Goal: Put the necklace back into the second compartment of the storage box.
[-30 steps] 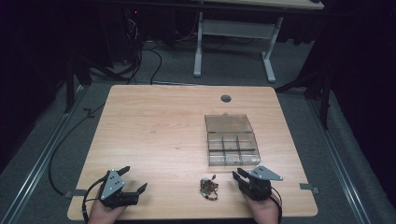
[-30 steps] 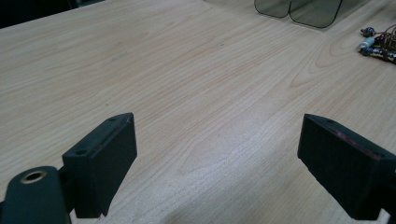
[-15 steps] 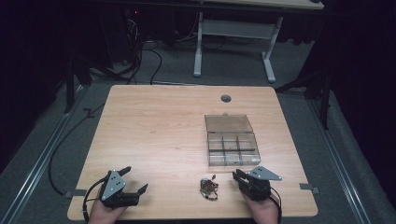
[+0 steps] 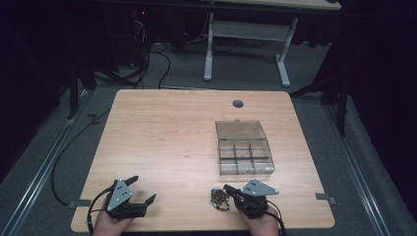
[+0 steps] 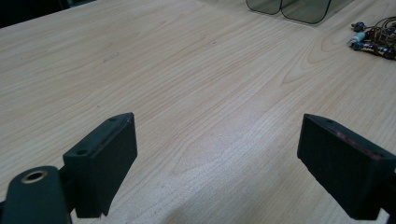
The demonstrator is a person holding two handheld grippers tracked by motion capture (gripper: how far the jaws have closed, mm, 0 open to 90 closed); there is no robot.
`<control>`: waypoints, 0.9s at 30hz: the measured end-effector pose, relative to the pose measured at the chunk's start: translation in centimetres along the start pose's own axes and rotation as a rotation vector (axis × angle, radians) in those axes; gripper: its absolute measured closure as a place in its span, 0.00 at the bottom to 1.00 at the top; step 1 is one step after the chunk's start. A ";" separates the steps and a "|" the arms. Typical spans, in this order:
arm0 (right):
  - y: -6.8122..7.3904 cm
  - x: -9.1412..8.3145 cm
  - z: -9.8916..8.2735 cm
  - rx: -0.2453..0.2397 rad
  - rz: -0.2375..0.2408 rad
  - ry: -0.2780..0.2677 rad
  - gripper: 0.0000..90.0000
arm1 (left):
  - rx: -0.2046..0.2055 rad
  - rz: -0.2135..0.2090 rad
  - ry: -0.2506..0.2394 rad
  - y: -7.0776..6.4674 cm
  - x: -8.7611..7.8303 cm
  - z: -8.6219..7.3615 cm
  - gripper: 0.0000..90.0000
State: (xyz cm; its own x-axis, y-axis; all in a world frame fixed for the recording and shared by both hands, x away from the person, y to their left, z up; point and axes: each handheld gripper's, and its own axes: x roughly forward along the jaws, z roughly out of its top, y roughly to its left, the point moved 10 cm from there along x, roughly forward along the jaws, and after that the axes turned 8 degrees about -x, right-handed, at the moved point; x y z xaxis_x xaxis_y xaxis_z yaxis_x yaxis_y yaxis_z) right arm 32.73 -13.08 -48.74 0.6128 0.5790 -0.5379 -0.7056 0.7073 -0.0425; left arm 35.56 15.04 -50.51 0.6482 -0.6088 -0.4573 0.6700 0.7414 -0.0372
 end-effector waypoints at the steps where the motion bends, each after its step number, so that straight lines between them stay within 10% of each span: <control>1: 0.6 0.4 0.0 -0.005 0.021 0.007 1.00 | 0.001 0.000 -0.001 0.0 0.0 0.0 0.14; 11: 1.8 2.9 -1.8 -0.047 0.023 0.130 1.00 | 0.005 -0.005 0.002 -0.1 0.0 0.0 0.14; 27: -1.4 0.2 -4.0 0.013 -0.074 0.156 1.00 | 0.005 -0.002 0.002 -0.1 0.0 0.0 0.14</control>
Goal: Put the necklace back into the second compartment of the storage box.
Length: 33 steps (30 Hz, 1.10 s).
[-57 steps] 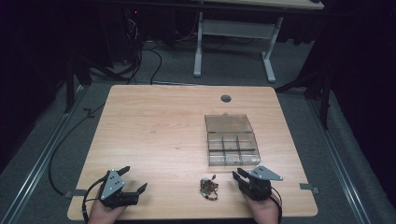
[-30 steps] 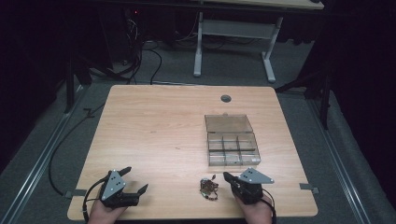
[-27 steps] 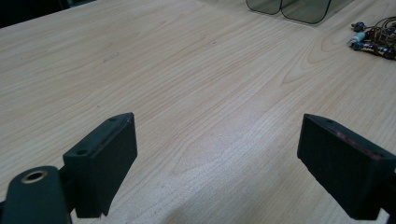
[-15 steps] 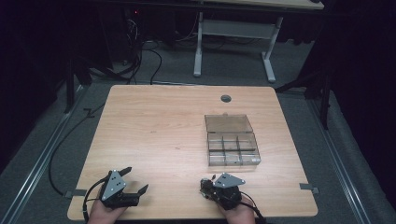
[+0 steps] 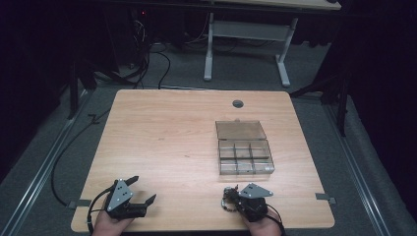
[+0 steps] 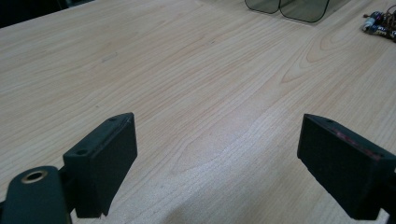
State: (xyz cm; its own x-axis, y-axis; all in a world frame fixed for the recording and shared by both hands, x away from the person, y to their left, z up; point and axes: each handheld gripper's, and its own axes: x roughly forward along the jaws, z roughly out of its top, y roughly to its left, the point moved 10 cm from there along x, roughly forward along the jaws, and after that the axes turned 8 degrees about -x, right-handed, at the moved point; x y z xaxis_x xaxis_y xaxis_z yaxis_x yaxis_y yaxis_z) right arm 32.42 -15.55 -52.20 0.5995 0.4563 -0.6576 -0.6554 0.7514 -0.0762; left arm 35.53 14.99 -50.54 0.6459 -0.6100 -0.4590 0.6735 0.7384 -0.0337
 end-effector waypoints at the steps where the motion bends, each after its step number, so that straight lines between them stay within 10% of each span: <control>1: -0.4 -0.2 -0.2 0.006 -0.011 0.001 1.00 | 0.000 0.000 0.000 0.0 0.0 0.0 0.14; 11: -4.0 -2.5 -2.6 0.073 -0.134 0.019 1.00 | 0.001 0.002 0.002 0.0 0.0 0.0 0.14; 19: -4.0 -2.7 -2.9 0.067 -0.154 -0.003 1.00 | 0.002 0.005 0.005 0.0 0.0 0.0 0.14; 33: -2.4 -4.0 -1.8 0.090 -0.066 -0.078 0.89 | -0.001 0.004 0.008 0.0 0.1 0.0 0.14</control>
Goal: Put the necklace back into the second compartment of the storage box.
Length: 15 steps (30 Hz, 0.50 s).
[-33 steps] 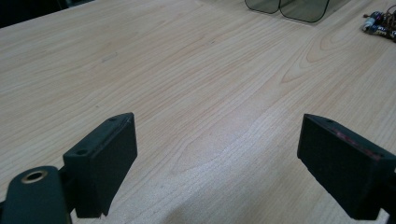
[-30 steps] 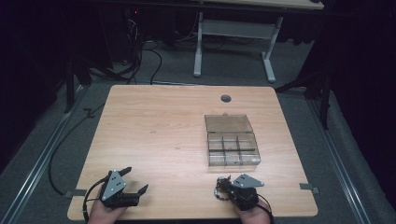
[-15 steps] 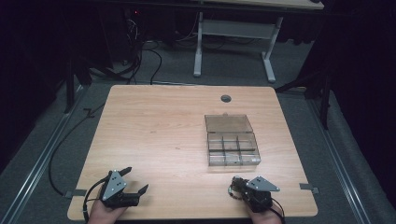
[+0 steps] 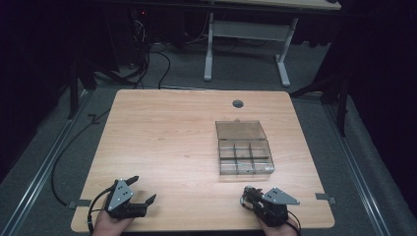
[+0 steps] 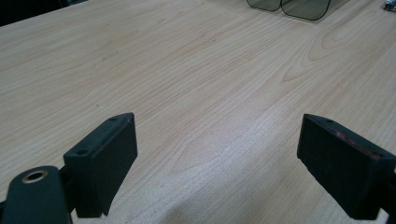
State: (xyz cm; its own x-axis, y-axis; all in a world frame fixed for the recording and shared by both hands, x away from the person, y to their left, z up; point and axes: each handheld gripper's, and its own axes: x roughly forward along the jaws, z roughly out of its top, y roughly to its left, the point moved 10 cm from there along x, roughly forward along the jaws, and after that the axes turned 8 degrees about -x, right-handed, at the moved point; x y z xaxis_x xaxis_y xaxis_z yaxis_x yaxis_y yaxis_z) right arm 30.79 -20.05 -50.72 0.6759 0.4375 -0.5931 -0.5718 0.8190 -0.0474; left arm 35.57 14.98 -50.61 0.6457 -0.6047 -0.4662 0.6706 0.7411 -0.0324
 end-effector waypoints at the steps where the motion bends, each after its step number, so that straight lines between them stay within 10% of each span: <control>1: 0.4 0.0 -0.2 -0.004 0.017 0.007 0.88 | 0.000 0.000 -0.001 0.0 0.0 0.0 0.14; 15: 1.9 0.4 -0.4 -0.068 0.052 0.028 0.91 | 0.001 -0.005 0.002 0.0 0.0 0.0 0.14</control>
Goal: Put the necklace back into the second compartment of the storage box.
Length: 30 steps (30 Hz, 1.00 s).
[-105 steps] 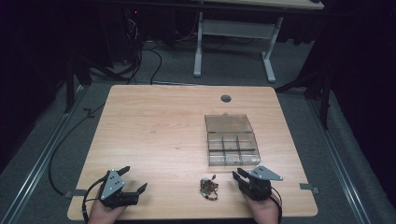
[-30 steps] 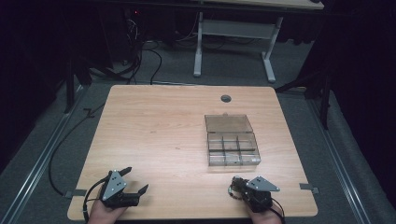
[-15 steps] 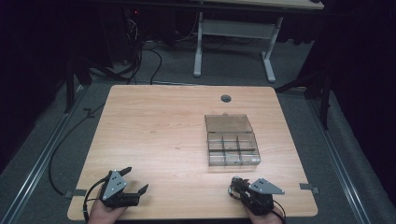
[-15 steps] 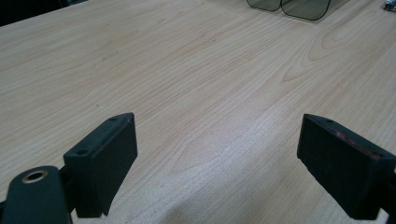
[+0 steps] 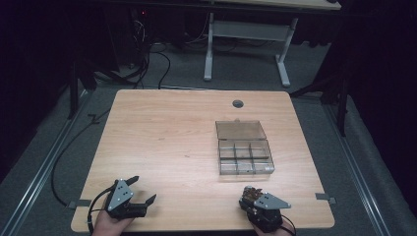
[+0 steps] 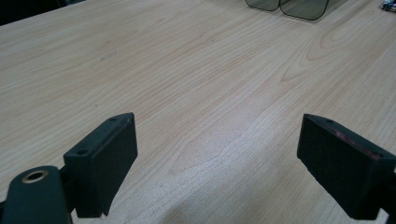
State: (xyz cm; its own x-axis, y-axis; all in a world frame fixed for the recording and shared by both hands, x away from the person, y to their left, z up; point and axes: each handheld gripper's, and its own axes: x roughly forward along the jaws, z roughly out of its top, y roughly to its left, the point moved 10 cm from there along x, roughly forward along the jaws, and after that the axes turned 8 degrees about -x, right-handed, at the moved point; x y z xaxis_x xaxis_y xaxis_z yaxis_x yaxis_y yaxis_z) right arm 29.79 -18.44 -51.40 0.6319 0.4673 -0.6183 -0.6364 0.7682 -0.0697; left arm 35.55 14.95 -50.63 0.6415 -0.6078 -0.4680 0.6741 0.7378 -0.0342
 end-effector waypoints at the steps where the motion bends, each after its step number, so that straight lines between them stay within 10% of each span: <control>1: -0.2 -0.2 0.4 0.003 -0.008 -0.013 0.91 | 0.001 0.001 0.000 0.0 0.0 0.0 0.14; 17: -3.7 -0.4 -1.6 0.065 -0.101 0.044 0.87 | 0.003 -0.003 0.002 0.0 0.0 0.0 0.14; 21: -3.8 -1.3 -0.5 0.077 -0.101 -0.017 0.85 | 0.003 -0.002 0.001 0.0 0.0 0.0 0.14; 30: -7.6 -3.0 -1.9 0.143 -0.234 -0.007 0.96 | 0.003 0.001 0.001 0.0 0.0 0.0 0.14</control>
State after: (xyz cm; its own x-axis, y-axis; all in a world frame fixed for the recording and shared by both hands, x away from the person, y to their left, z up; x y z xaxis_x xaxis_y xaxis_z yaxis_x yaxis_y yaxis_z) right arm 31.86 -26.48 -50.48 0.7577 0.2720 -0.5932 -0.4037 0.9096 -0.0985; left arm 35.54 14.91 -50.64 0.6417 -0.6073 -0.4685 0.6749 0.7372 -0.0311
